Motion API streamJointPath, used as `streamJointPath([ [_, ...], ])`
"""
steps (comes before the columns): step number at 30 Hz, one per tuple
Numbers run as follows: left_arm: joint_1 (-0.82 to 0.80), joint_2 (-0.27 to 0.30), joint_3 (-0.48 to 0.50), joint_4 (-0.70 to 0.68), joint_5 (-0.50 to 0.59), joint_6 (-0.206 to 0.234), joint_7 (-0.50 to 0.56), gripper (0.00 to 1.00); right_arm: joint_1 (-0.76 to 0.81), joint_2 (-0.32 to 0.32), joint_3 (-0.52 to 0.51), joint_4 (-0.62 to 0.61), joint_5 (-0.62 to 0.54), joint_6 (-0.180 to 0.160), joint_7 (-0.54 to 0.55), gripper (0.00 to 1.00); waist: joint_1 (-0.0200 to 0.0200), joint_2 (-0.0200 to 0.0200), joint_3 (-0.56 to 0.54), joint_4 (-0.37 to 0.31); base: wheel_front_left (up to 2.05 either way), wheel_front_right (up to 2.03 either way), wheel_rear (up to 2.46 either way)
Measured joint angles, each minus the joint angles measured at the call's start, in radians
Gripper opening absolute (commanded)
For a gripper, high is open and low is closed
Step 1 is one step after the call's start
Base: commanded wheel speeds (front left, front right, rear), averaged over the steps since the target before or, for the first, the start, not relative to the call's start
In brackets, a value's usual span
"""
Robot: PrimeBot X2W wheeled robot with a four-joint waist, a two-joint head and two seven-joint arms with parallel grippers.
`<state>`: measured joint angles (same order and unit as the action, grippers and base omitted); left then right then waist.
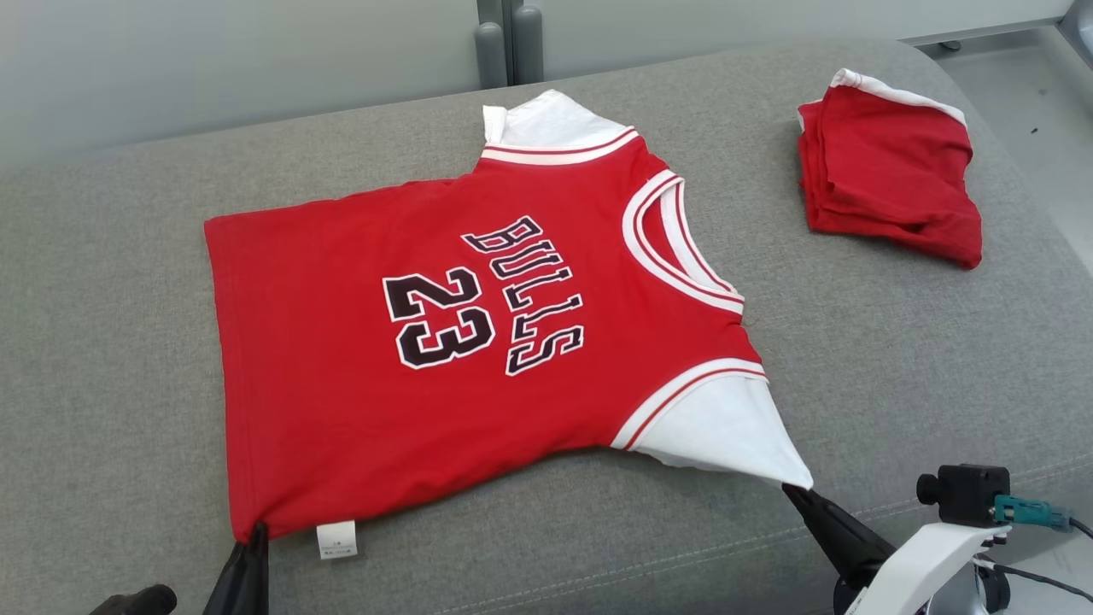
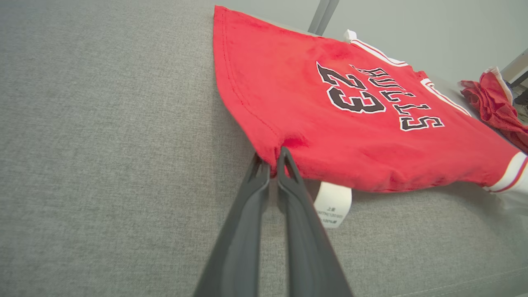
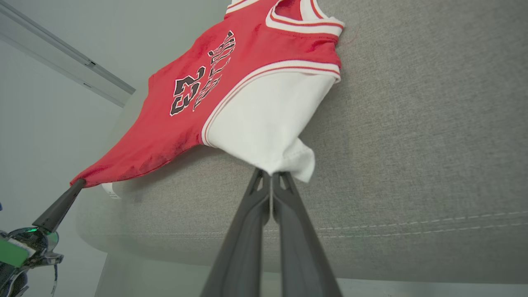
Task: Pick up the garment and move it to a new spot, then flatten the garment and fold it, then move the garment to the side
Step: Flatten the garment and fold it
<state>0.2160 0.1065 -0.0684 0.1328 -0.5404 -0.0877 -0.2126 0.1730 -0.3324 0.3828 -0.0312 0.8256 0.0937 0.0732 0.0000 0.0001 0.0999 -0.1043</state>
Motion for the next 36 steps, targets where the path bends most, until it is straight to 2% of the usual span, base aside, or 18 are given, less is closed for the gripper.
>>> streamJointPath([
  [5,-0.003,0.000,-0.016,0.043,0.009,0.004,0.026,0.00,-0.004,0.002,0.015,0.094,-0.017,0.000,0.009,0.00,0.0000,0.0000,-0.011,-0.004,0.00,0.00,0.00],
  [9,-0.008,-0.002,-0.021,0.074,0.010,0.010,0.036,0.00,-0.028,0.029,0.030,0.142,-0.017,0.000,0.015,0.01,0.0000,0.0000,-0.019,0.001,0.00,0.00,0.00],
  [10,-0.010,-0.002,-0.022,0.081,0.010,0.010,0.036,0.00,-0.036,0.036,0.033,0.151,-0.018,0.000,0.014,0.18,0.0000,0.0000,-0.020,0.002,0.00,0.00,0.00],
  [11,-0.015,-0.003,-0.023,0.090,0.010,0.011,0.036,0.17,-0.047,0.044,0.034,0.164,-0.019,0.000,0.013,0.41,0.0000,0.0000,-0.021,0.003,0.00,0.00,0.00],
  [12,-0.021,-0.004,-0.024,0.095,0.010,0.016,0.037,0.34,-0.056,0.051,0.034,0.174,-0.019,0.000,0.008,0.49,0.0000,0.0000,-0.022,0.005,0.00,0.00,0.00],
  [13,-0.028,-0.004,-0.024,0.099,0.010,0.018,0.037,0.46,-0.065,0.056,0.035,0.185,-0.019,0.000,0.006,0.76,0.0000,0.0000,-0.024,0.006,0.00,0.00,0.00],
  [14,-0.034,-0.006,-0.023,0.101,0.010,0.020,0.037,0.79,-0.073,0.060,0.037,0.194,-0.021,0.000,0.006,1.00,0.0000,0.0000,-0.024,0.008,0.00,0.00,0.00],
  [15,-0.038,-0.007,-0.024,0.103,0.010,0.023,0.037,0.95,-0.080,0.063,0.038,0.202,-0.025,0.001,0.005,1.00,0.0000,0.0000,-0.024,0.008,0.00,0.00,0.00],
  [16,-0.042,-0.010,-0.024,0.106,0.010,0.026,0.037,1.00,-0.086,0.066,0.039,0.210,-0.026,0.001,0.001,1.00,0.0000,0.0000,-0.024,0.009,0.00,0.00,0.00],
  [30,-0.049,-0.020,-0.003,0.132,0.010,0.047,0.018,1.00,-0.100,0.072,0.013,0.313,-0.022,0.002,-0.039,1.00,0.0000,0.0000,-0.023,0.025,0.00,0.00,0.00],
  [36,-0.097,-0.019,-0.007,0.103,0.027,0.048,0.000,1.00,-0.097,0.043,0.001,0.329,-0.025,0.002,-0.048,1.00,0.0000,0.0000,-0.027,0.022,0.00,0.00,0.00],
])
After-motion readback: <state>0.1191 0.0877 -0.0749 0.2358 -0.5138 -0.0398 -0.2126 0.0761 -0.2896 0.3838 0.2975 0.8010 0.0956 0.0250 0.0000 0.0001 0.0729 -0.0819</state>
